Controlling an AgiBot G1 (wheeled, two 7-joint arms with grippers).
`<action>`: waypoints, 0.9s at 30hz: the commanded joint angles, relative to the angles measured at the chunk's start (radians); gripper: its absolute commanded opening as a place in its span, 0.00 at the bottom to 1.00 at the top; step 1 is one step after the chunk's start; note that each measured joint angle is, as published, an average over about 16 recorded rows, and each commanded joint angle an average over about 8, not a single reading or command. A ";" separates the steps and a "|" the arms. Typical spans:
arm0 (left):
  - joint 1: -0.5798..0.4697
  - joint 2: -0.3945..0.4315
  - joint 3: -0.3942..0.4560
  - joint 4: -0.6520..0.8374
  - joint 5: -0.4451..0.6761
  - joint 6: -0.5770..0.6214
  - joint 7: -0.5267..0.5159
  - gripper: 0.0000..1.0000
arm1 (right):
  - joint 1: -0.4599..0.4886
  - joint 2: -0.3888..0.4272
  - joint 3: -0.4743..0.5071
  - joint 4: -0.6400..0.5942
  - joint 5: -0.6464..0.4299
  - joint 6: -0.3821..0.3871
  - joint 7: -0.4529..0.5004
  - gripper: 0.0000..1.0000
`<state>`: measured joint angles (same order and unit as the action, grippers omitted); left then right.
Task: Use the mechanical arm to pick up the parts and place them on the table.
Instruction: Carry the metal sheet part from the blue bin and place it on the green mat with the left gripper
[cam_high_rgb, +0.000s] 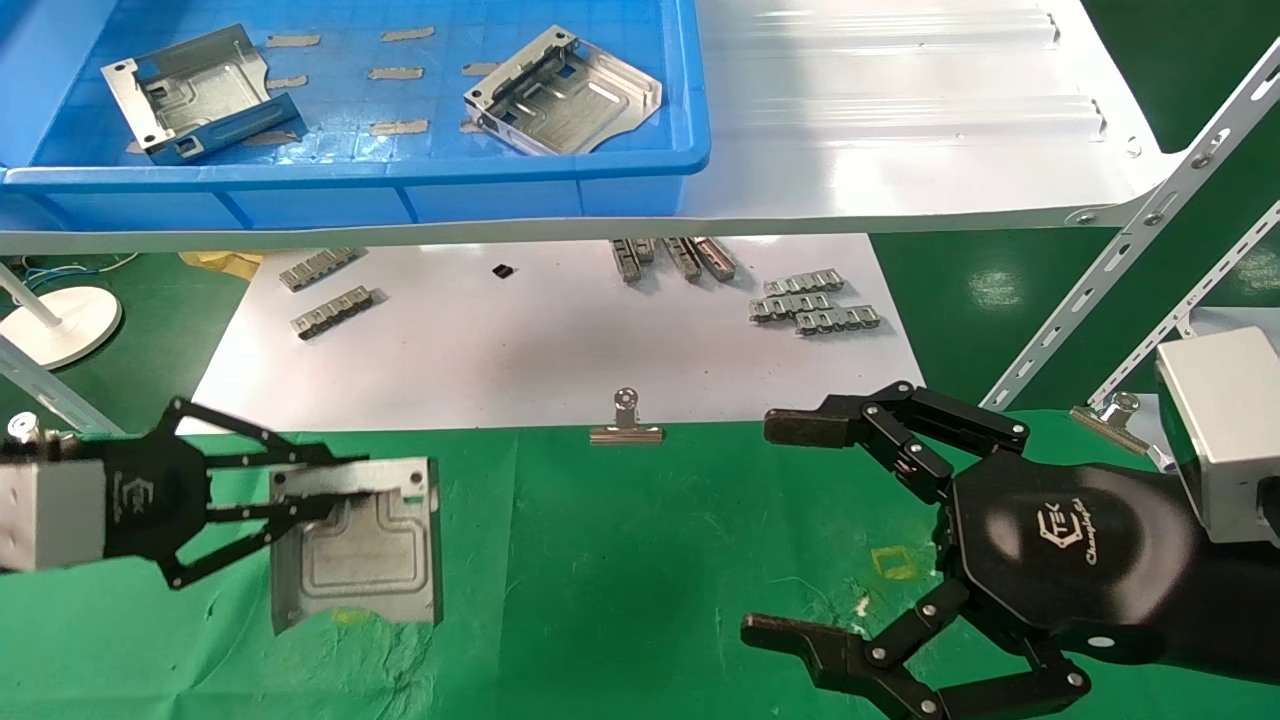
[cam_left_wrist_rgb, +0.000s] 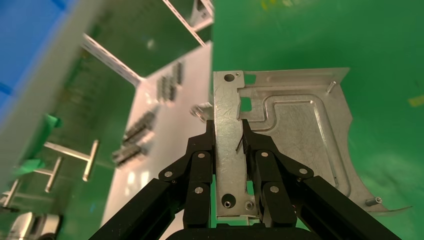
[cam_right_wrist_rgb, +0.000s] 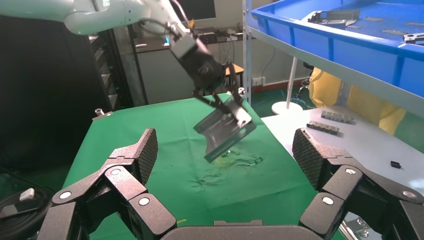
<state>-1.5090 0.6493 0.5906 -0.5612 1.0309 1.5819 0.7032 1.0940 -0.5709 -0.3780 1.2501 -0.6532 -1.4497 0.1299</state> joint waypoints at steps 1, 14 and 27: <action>0.034 -0.010 0.023 -0.002 0.003 -0.005 0.070 0.00 | 0.000 0.000 0.000 0.000 0.000 0.000 0.000 1.00; -0.009 0.104 0.111 0.282 0.119 -0.053 0.201 1.00 | 0.000 0.000 0.000 0.000 0.000 0.000 0.000 1.00; -0.058 0.135 0.121 0.378 0.115 0.003 0.239 1.00 | 0.000 0.000 0.000 0.000 0.000 0.000 0.000 1.00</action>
<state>-1.5630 0.7795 0.7136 -0.1954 1.1399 1.5763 0.9235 1.0940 -0.5708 -0.3781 1.2501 -0.6531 -1.4497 0.1299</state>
